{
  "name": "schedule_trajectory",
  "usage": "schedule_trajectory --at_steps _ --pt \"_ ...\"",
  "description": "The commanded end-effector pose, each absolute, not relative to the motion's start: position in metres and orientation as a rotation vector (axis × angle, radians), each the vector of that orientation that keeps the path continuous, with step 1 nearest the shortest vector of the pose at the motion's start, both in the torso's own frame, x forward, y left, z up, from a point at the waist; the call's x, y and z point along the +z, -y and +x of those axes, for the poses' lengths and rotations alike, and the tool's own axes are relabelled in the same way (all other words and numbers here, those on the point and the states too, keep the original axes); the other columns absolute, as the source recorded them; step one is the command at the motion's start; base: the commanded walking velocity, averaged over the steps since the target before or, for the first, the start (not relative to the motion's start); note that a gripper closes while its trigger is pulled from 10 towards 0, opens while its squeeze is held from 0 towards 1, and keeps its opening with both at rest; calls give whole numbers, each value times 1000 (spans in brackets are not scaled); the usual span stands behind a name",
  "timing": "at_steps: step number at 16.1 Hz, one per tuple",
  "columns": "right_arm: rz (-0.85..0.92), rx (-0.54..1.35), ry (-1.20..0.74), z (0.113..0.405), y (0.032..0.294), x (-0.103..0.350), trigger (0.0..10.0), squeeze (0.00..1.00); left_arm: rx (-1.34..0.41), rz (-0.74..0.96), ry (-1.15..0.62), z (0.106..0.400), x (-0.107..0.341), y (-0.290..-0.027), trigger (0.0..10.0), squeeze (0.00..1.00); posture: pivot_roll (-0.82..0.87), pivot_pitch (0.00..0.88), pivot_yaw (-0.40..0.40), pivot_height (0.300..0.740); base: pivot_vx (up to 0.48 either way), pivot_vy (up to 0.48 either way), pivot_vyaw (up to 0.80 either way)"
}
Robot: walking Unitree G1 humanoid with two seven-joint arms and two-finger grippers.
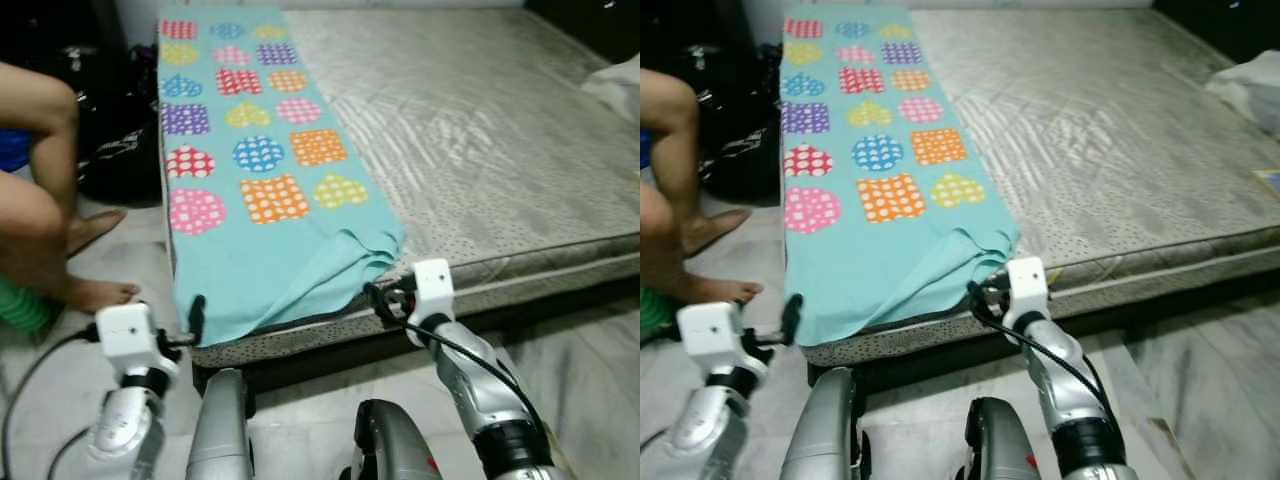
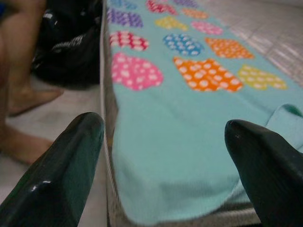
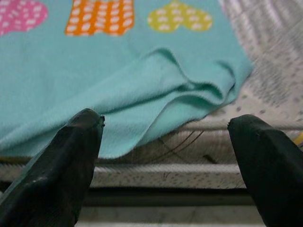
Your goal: Clean up the room
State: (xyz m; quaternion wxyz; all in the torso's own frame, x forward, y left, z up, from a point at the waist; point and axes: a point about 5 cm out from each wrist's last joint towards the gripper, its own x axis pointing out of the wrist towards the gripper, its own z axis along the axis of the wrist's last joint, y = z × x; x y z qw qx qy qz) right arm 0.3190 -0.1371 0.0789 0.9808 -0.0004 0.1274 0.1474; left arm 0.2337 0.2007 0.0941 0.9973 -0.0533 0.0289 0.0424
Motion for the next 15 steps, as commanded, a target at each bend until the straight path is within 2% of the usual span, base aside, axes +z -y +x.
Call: schedule_trajectory --at_steps 1,5,13,15 --pt "-17 285 -243 320 143 81 10000 0 74 -117 -42 234 97 -196 10000 0 18 167 -90 603 266 0 431" --pt "-14 287 -237 320 141 81 10000 0 70 -120 -36 235 98 -196 10000 0 19 170 -90 603 288 0 597" --pt "-10 286 -243 319 141 79 10000 0 63 -122 -42 236 98 -195 10000 0 18 177 -86 603 300 0 0" --pt "-10 285 -244 319 142 79 10000 0 64 -120 -49 236 97 -194 10000 0 19 179 -84 603 0 0 0"
